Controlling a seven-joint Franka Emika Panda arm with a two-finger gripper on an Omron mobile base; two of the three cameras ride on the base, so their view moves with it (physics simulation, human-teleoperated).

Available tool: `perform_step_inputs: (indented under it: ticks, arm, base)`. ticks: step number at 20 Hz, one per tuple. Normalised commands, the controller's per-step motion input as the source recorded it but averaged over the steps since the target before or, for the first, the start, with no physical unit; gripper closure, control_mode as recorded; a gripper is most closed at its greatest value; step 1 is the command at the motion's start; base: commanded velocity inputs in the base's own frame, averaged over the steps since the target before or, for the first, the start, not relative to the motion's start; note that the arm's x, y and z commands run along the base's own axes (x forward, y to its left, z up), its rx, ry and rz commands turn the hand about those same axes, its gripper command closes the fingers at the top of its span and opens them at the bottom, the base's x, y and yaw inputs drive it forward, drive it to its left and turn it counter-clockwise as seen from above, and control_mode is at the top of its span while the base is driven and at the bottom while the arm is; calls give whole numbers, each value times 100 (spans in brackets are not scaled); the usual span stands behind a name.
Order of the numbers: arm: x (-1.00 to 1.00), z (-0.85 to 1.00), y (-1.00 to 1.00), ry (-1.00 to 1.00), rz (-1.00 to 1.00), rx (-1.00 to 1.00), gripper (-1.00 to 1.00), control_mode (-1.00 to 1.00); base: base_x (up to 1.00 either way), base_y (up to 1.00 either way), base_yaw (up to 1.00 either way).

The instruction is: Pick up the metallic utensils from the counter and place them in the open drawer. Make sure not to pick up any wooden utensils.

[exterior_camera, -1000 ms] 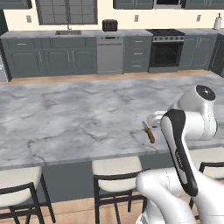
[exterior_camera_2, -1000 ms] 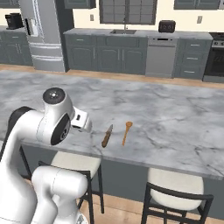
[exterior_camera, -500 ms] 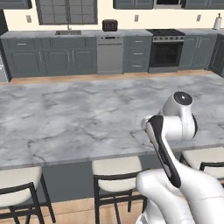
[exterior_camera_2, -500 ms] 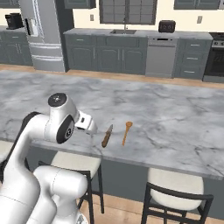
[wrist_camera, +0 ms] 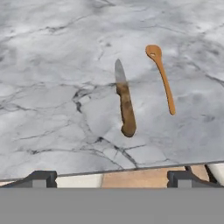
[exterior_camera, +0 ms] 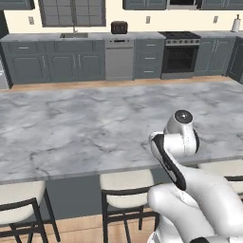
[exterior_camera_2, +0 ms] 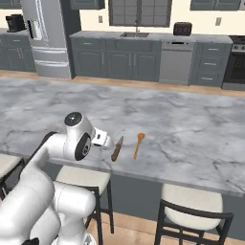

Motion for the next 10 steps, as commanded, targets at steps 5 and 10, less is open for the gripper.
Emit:
perform_step_inputs:
  ticks: [5, 10]
  arm:
    - [53, -25, -38, 10, 0, 0, -100, -100]
    - [44, -22, -17, 14, 0, 0, -100, -100]
  base:
    - [0, 0, 0]
    - [0, 0, 0]
